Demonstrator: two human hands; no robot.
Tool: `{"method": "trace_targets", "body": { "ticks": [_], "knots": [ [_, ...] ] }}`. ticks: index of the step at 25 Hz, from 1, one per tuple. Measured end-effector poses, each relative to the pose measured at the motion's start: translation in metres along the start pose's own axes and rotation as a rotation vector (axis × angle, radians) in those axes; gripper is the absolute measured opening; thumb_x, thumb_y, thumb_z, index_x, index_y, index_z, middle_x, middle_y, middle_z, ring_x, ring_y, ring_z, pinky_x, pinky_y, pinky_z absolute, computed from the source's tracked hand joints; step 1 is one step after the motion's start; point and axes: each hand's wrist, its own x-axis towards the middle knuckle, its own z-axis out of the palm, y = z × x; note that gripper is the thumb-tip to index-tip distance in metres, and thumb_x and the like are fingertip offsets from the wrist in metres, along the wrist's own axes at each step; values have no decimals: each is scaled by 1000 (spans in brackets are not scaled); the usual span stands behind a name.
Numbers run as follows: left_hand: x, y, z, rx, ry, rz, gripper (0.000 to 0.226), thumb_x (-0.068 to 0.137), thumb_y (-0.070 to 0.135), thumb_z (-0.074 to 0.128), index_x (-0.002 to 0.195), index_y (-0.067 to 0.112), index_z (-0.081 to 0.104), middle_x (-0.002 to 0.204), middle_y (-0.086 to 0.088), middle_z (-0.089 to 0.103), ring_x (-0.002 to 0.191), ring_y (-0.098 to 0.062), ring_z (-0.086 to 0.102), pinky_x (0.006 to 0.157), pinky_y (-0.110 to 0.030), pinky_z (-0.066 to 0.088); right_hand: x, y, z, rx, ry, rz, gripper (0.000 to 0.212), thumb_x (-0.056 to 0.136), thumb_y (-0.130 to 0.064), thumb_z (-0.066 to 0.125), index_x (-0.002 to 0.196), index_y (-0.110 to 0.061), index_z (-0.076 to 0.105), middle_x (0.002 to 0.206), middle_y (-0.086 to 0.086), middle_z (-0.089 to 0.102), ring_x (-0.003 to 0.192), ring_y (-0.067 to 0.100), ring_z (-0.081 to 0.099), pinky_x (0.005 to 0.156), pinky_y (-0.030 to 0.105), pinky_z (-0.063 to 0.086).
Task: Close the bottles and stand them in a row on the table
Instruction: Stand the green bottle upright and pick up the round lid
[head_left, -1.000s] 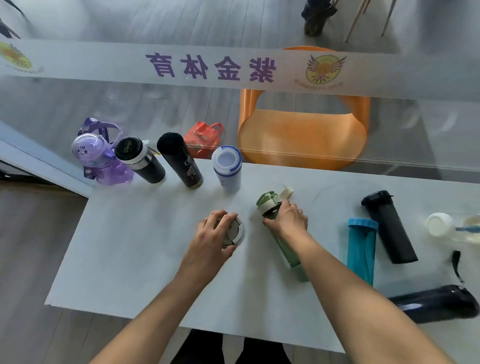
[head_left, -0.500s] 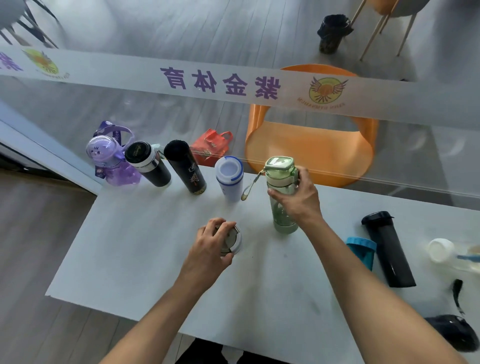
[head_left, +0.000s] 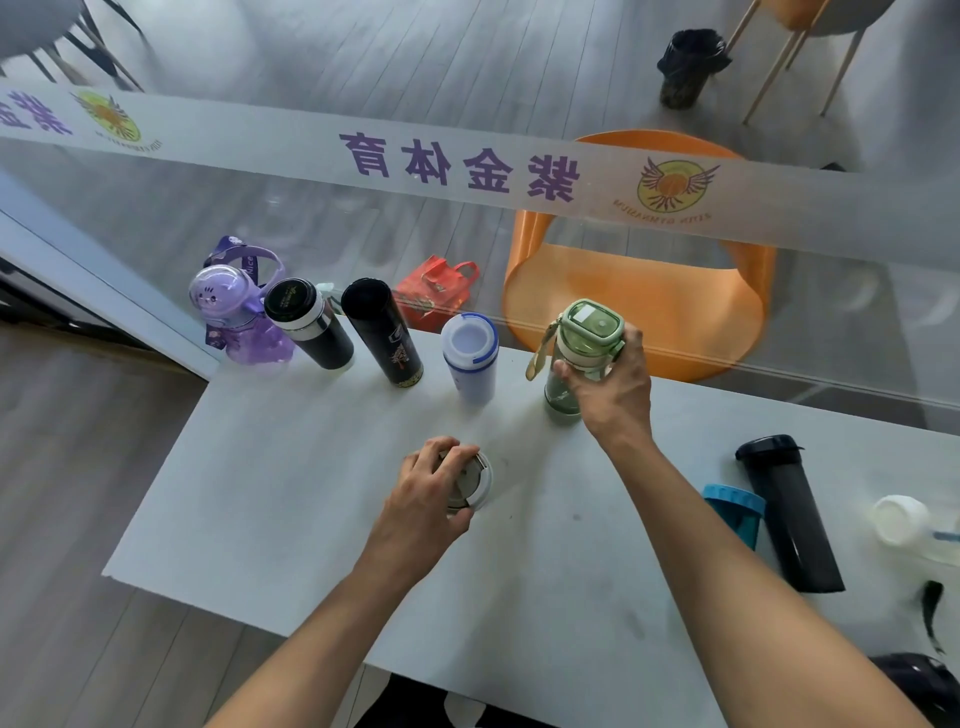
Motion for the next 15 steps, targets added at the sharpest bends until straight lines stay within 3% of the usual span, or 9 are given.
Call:
{"method": "trace_targets", "body": {
  "ticks": [5,9,15],
  "knots": [
    [-1,0,2,11,18,1,67,76,21,74,133,37,44,135,12,40,119,-19,42,89,-37,52,-8,0,0,-38,-4,-25,75,66,-28,89,128,-24,47,126,-3,59,111,15,55,95,34,51],
    [-2,-2,3,-24,23,-18,71,74,22,76,135,36,44,138,8,38,118,-22,45,93,-36,49,-10,0,5,-80,50,-22,74,64,-36,89,125,-22,47,123,-2,59,110,18,56,92,36,51],
    [-8,-16,-2,-108,14,-40,82,71,28,80,141,34,38,134,6,45,115,-19,49,99,-34,46,-23,12,-1,-142,-4,101,85,66,-40,88,134,-20,42,132,3,56,121,23,54,100,39,48]
  ]
}}
